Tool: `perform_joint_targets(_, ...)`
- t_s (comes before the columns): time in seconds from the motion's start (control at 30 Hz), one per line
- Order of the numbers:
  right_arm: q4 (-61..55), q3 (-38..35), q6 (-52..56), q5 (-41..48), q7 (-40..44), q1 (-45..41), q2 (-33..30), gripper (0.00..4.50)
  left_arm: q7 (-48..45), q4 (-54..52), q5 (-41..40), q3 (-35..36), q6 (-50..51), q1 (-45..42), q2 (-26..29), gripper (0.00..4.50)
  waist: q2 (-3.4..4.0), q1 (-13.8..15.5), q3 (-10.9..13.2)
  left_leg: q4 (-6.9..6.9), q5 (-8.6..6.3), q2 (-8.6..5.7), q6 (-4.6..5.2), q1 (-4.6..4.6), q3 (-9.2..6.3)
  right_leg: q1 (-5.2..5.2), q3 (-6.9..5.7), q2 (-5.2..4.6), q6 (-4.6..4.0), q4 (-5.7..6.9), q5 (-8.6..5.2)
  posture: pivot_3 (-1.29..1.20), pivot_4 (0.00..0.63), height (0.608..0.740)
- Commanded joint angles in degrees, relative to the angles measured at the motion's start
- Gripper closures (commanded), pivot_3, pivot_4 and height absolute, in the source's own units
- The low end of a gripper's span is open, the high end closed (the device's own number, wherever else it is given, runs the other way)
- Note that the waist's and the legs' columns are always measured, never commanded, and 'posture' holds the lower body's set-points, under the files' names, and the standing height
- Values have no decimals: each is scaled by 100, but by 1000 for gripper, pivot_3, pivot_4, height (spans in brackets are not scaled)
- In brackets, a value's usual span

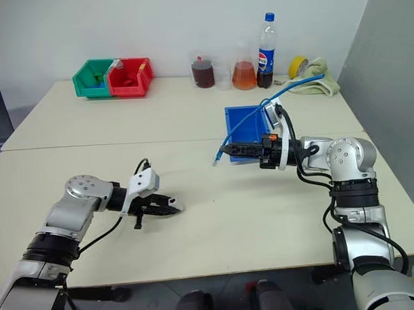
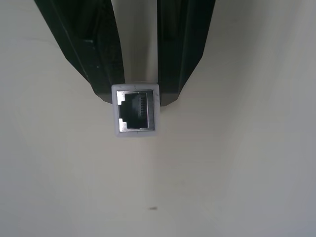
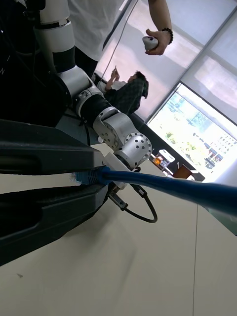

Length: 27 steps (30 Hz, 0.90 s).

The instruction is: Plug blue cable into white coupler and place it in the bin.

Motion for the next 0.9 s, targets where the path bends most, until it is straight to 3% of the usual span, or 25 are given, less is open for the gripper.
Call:
perform_joint_targets(0.03,-287,-222,-72,176,-54,-18,23,4422,-90,-72,196,-172,-312,-222,97,3885,0,7,0,0,0,0,0,-1,0,0,0,0,0,-1,0,0,150,740)
perform_joint_targets(0.73,-327,-311,-33,179,-150,19,82,4422,-142,465,438,-351,-824,-438,120,3885,0,4,0,0,0,1,0,2,0,2,0,0,0,1,0,0,150,740)
perform_joint_targets(0.9,-303,-297,-37,176,-143,3,91,4422,-136,476,379,-324,-783,-453,92,2767,0,5,0,0,0,1,0,2,0,2,0,0,0,0,0,0,150,740)
